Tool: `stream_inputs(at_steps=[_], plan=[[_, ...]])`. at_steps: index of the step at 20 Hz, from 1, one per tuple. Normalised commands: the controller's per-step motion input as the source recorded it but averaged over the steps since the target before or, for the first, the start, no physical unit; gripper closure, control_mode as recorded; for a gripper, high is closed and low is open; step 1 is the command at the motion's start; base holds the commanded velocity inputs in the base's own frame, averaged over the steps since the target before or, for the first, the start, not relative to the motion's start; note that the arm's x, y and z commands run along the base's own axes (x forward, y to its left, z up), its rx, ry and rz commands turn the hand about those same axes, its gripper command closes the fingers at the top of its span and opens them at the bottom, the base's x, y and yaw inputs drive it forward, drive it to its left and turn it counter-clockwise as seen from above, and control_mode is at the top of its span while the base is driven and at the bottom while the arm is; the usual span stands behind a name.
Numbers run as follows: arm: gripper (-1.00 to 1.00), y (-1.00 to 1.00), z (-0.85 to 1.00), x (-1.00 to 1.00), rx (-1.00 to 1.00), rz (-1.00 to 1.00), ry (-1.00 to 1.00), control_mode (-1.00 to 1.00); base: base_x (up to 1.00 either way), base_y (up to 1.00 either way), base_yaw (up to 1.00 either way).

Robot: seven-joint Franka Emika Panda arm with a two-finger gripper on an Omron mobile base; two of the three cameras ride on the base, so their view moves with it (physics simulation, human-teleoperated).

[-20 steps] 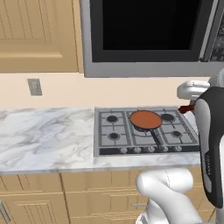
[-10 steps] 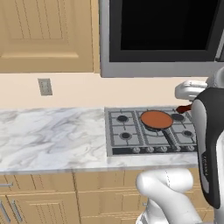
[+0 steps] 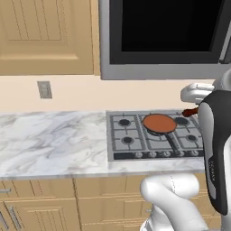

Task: Retrieve the chicken drumstick from the fridge and place it on the saucepan with marinade on the stove.

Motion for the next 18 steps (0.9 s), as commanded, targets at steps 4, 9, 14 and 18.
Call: stream_inputs(at_steps=[4, 9, 14, 18], plan=[[1.00, 0.00, 0.00, 0.00, 0.00, 0.00, 0.00, 1.00, 0.03, -0.34, 0.00], [1.00, 0.00, 0.00, 0.00, 0.00, 0.00, 0.00, 1.00, 0.18, -0.14, 0.00], [1.00, -0.02, 0.00, 0.08, 0.00, 0.00, 0.00, -1.00, 0.27, -0.03, 0.00], [1.00, -0.34, -0.17, 0.37, 0.00, 0.00, 0.03, -1.00, 0.00, 0.00, 0.00]])
